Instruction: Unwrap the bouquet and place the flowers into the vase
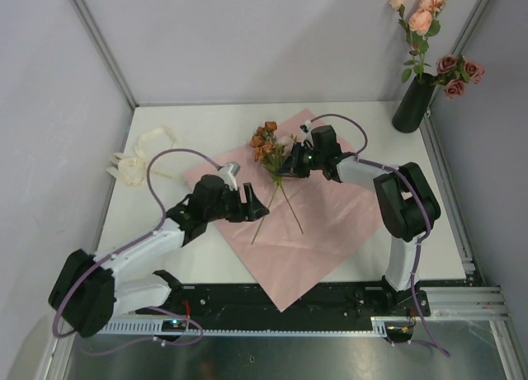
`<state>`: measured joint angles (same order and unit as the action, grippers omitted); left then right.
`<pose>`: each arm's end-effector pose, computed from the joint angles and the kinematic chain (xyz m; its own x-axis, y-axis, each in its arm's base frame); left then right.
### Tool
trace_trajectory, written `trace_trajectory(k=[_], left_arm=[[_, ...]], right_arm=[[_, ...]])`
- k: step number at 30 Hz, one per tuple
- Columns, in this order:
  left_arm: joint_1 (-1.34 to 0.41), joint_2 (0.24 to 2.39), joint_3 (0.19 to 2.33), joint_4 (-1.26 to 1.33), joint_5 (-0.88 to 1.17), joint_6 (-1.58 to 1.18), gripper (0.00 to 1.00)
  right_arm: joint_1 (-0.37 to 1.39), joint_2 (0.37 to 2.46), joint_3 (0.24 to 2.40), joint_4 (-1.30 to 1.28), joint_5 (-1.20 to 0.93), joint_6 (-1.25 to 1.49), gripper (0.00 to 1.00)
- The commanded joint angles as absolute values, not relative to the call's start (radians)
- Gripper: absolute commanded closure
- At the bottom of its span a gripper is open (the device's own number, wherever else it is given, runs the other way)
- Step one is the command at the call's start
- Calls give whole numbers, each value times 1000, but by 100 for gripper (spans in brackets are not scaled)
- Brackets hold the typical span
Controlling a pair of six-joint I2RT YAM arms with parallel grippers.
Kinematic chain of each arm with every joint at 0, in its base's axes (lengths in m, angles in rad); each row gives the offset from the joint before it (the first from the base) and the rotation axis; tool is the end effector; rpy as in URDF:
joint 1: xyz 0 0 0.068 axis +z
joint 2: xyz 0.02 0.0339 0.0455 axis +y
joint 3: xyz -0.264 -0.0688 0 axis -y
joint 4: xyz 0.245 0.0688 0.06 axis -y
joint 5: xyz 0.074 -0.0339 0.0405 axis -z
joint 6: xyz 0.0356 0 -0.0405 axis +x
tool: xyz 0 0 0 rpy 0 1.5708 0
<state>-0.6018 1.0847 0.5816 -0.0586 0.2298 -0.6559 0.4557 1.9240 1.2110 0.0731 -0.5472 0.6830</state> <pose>0.1868 -0.1381 0.2235 -0.7811 -0.1840 -0.5967 0.2950 0.7335 -0.6123 0.3687 0.2013 0.1840 -0.8896 0.1642 -0.4261 -0.2438 0.6182 0.7472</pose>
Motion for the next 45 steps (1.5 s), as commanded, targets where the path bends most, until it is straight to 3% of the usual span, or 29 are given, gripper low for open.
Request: trace_trajectory(k=[1, 8, 13, 17, 23, 29, 35, 45], left_arm=[[-633, 1183, 582, 110, 277, -678, 23], [-643, 1318, 572, 146, 258, -657, 41], [-643, 1420, 572, 154, 249, -656, 67], [-645, 1470, 569, 156, 230, -652, 83], [-647, 1485, 560, 157, 196, -636, 96], [-653, 1515, 569, 158, 179, -635, 100], [-662, 1543, 587, 162, 167, -644, 100], [-681, 1553, 598, 163, 148, -646, 100]], right_arm=[[445, 1868, 1202, 154, -593, 715, 100], [427, 1853, 1186, 203, -625, 761, 99], [411, 1836, 1183, 213, -632, 777, 97], [391, 1817, 1175, 209, -620, 774, 94], [380, 1801, 1168, 176, -590, 732, 89], [389, 1811, 1146, 170, -584, 720, 90], [409, 1792, 1090, 151, -578, 704, 64], [462, 1807, 1064, 123, -503, 558, 57]])
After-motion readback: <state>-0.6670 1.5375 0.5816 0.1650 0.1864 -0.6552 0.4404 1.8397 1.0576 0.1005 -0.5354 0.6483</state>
